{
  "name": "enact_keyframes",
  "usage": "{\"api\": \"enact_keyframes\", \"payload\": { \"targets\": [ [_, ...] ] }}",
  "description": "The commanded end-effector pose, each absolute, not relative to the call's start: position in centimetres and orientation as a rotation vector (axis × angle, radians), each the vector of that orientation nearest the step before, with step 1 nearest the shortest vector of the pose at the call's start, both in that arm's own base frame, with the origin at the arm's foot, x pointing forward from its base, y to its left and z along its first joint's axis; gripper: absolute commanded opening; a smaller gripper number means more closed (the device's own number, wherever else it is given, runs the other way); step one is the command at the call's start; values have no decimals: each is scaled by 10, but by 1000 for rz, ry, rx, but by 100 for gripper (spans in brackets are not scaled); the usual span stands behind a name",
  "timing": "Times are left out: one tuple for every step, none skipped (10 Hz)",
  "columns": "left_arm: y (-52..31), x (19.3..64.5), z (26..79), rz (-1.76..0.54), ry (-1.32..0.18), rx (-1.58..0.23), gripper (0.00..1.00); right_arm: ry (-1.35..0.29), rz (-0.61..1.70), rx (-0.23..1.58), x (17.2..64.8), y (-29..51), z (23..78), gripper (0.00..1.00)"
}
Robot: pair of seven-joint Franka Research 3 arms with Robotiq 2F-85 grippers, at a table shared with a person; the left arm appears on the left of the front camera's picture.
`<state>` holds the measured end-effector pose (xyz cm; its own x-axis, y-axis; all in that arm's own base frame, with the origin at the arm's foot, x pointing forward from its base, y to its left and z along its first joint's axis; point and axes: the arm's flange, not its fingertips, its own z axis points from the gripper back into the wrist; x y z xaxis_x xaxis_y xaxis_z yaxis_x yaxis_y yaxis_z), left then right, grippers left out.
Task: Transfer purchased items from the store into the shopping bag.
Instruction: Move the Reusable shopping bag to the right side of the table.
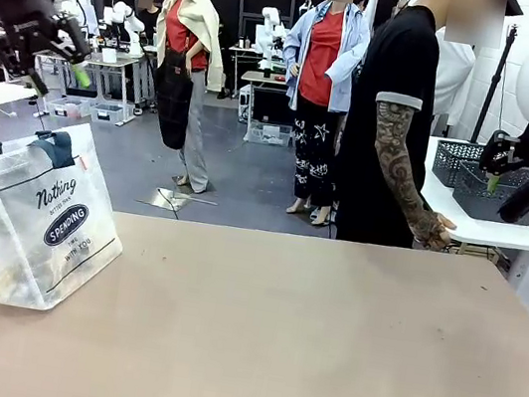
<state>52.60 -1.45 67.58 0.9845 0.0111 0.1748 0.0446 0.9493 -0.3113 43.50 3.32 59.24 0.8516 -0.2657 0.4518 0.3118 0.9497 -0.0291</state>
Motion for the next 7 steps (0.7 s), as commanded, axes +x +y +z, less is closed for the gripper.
{"api": "enact_keyframes", "payload": {
  "targets": [
    [-59, 475, 643, -115, -206, -367, 100, -451, -295, -109, 437, 33, 593, 100],
    [-80, 462, 632, -151, -204, -370, 100, -451, -295, -109, 437, 33, 593, 100],
    [-99, 458, 617, -176, -193, -368, 100, -451, -295, -109, 437, 33, 593, 100],
    [-111, 457, 603, -172, -156, -382, 100, -451, -295, -109, 437, 33, 593, 100],
    [-118, 456, 590, -168, -125, -445, 100, -451, -295, -109, 437, 33, 593, 100],
    [-126, 451, 575, -167, -101, -445, 100, -451, -295, -109, 437, 33, 593, 100],
    [-134, 445, 562, -187, -67, -457, 100, -451, -295, -109, 437, 33, 593, 100]
  ]
}}
